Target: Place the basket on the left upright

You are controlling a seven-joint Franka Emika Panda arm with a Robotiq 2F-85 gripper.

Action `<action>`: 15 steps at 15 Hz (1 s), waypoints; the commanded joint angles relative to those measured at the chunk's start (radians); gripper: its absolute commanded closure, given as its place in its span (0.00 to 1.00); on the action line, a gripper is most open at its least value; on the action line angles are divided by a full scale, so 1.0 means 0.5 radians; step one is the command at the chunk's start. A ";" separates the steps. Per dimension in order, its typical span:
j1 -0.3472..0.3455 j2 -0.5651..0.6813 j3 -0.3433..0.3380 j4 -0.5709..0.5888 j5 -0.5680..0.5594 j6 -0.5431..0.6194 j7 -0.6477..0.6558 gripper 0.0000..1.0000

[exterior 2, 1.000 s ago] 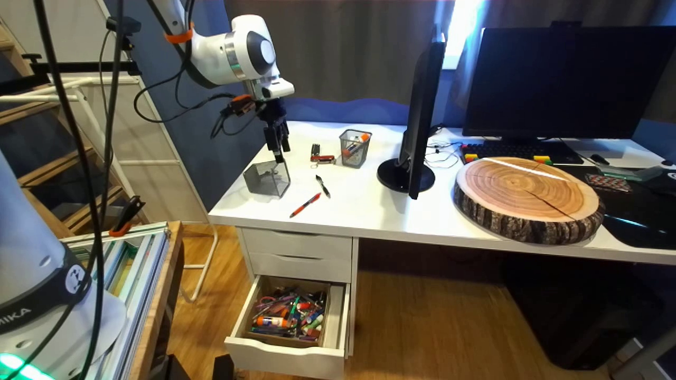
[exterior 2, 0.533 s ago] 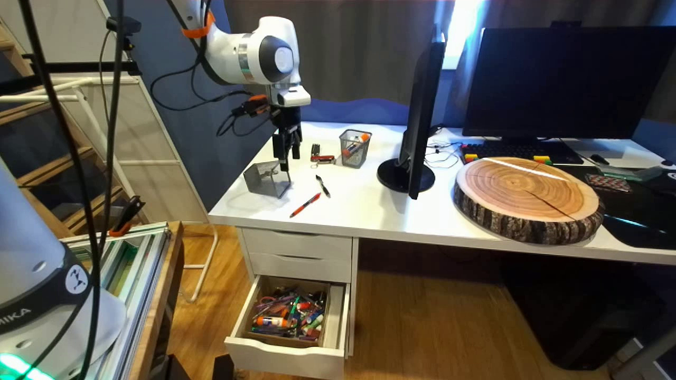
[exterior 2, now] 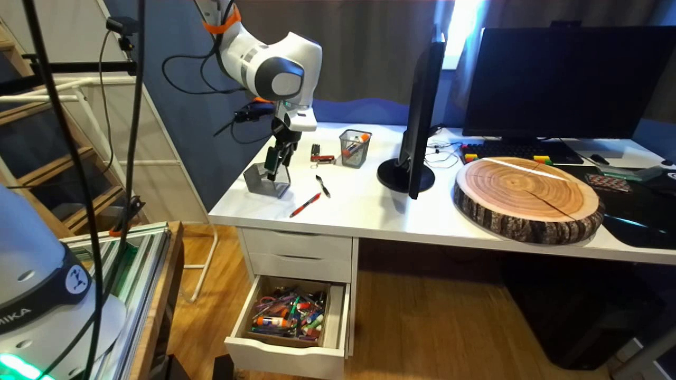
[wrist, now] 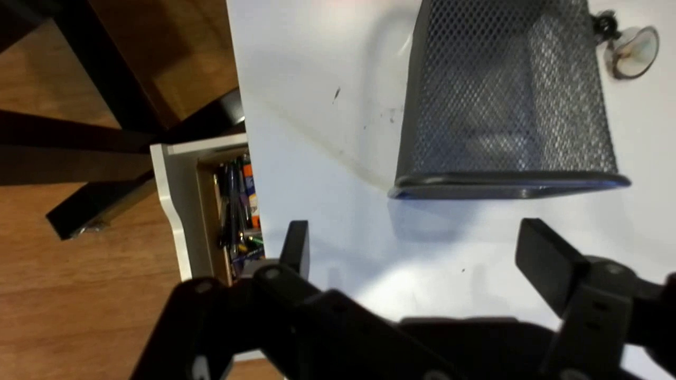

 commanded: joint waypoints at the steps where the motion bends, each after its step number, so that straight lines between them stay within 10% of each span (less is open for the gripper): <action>1: -0.131 0.068 0.115 -0.022 0.344 0.009 -0.277 0.00; 6: -0.175 0.178 0.146 0.003 0.641 -0.022 -0.484 0.00; 15: -0.168 0.214 0.118 -0.005 0.888 -0.043 -0.596 0.76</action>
